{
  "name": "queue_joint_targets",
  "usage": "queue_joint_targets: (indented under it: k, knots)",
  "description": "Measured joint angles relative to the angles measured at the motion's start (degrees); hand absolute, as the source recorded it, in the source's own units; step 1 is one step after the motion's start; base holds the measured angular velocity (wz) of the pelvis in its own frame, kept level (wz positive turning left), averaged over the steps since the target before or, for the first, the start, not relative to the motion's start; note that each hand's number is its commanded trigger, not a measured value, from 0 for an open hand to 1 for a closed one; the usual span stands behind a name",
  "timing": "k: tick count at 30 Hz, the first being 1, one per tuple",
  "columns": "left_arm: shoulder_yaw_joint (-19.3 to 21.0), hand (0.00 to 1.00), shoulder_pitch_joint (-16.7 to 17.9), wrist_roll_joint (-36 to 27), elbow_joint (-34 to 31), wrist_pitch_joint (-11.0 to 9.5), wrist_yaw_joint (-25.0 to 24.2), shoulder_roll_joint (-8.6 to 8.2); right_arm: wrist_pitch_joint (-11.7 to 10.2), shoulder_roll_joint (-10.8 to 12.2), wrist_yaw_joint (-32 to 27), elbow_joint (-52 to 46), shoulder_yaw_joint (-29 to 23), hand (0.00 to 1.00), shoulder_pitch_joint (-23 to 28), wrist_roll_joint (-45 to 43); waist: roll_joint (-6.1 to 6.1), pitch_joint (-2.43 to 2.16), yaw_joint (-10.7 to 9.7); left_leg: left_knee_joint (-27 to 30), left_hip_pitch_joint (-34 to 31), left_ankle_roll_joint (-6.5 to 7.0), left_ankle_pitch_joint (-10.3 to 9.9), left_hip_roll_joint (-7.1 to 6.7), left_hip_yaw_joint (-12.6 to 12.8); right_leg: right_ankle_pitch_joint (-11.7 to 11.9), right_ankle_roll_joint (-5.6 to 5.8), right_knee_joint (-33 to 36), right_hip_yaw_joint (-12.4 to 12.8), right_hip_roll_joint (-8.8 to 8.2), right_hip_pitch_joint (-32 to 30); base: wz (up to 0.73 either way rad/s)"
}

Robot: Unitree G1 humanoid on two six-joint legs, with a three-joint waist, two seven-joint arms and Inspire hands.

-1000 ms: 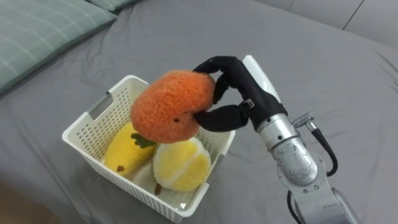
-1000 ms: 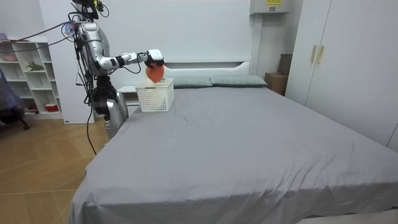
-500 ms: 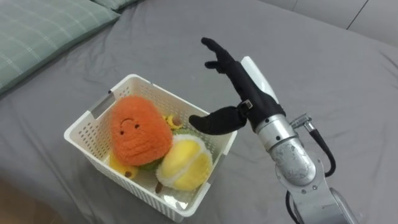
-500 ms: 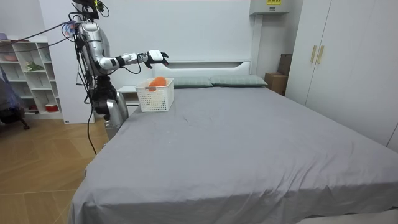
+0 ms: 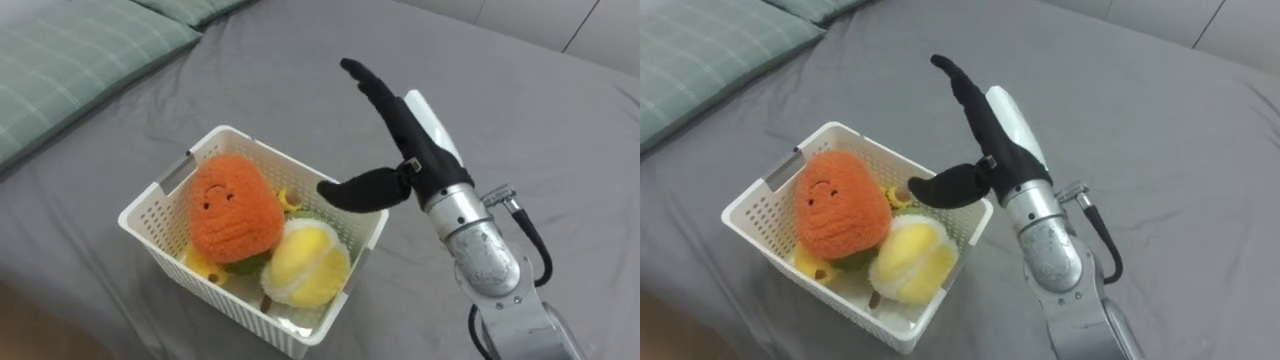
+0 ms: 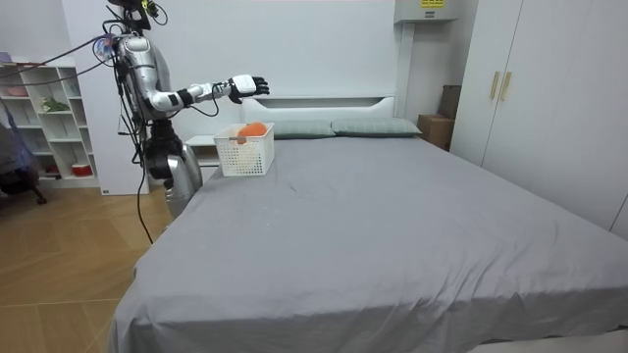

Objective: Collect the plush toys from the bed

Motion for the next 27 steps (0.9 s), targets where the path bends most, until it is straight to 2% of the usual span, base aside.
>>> queue_joint_targets:
  k: [5,6,10,13,16,18,20,22,27]
  knots:
    - [0.4,0.0,0.1,0.0,0.0,-0.5,0.0,0.32,-0.9,-0.1,-1.8,0.0,-4.2,0.0,2.4,1.9,0.25,0.05,-2.5,-0.1,0.2,0.62,0.3,-0.31,0.1,0.0,0.21,1.7,-0.3,-0.56,-0.8,0.0]
    - [0.4,0.0,0.3,-0.1,0.1,-0.6,0.0,0.32,-1.7,-0.2,-2.5,0.0,-5.9,0.0,3.7,3.5,0.31,0.01,-2.7,-0.1,0.2,0.81,0.3,-0.44,0.4,-0.1,0.25,1.6,0.1,-0.67,-0.8,-0.07]
    - [1.4,0.0,1.4,0.0,0.1,-0.8,0.7,0.29,-1.9,-0.2,-6.1,0.3,-11.0,0.0,6.6,9.7,0.14,-0.11,-4.0,-1.1,0.5,1.32,0.6,-0.6,2.0,0.1,0.55,1.5,2.7,-0.72,-1.8,-0.19]
    - [2.3,0.0,2.8,0.1,0.1,-1.2,1.0,0.27,-2.8,-0.4,-8.6,0.4,-14.4,0.0,9.2,14.2,-0.18,-0.35,-4.6,-2.2,1.5,1.5,0.7,-0.61,2.9,0.2,0.62,1.5,3.3,-0.77,-1.7,-0.2]
    - [2.8,0.0,4.1,0.1,-1.0,-1.3,1.2,0.19,-3.5,-0.4,-10.8,0.5,-17.0,0.0,9.9,17.4,-0.38,-0.48,-5.8,-2.4,1.7,1.59,0.7,-0.59,3.4,0.2,0.74,1.3,3.7,-0.72,-1.7,-0.1]
    - [4.5,0.0,4.6,0.1,-1.5,-1.5,1.8,0.19,-4.7,-0.4,-13.1,0.9,-20.0,0.0,10.7,18.7,-0.5,-0.59,-6.7,-2.8,1.7,1.67,0.7,-0.6,3.7,0.6,1.11,0.0,5.1,0.0,-1.4,-0.08]
    - [4.4,0.0,5.7,0.0,-2.7,-1.5,2.1,0.13,-5.5,-0.5,-14.4,2.3,-22.0,0.0,10.7,20.6,-0.52,-0.59,-7.4,-2.9,1.8,1.68,0.7,-0.57,3.8,0.8,1.12,-0.5,5.9,0.17,-1.3,-0.08]
    - [4.4,0.0,6.1,0.1,-3.6,-1.4,2.9,-0.05,-5.6,-0.5,-15.8,5.0,-24.0,0.0,10.7,24.2,-0.52,-0.58,-8.5,-3.1,1.9,1.68,0.7,-0.56,3.9,0.8,1.12,-0.7,6.3,0.21,-1.2,-0.03]
    - [4.3,0.0,6.4,0.1,-4.7,-0.9,3.2,-0.44,-5.6,-0.6,-16.8,7.5,-25.2,0.0,11.6,31.7,-0.29,-0.46,-9.2,-4.0,2.0,1.61,0.7,-0.37,5.4,0.8,1.14,-1.5,7.6,0.4,-1.6,-0.15]
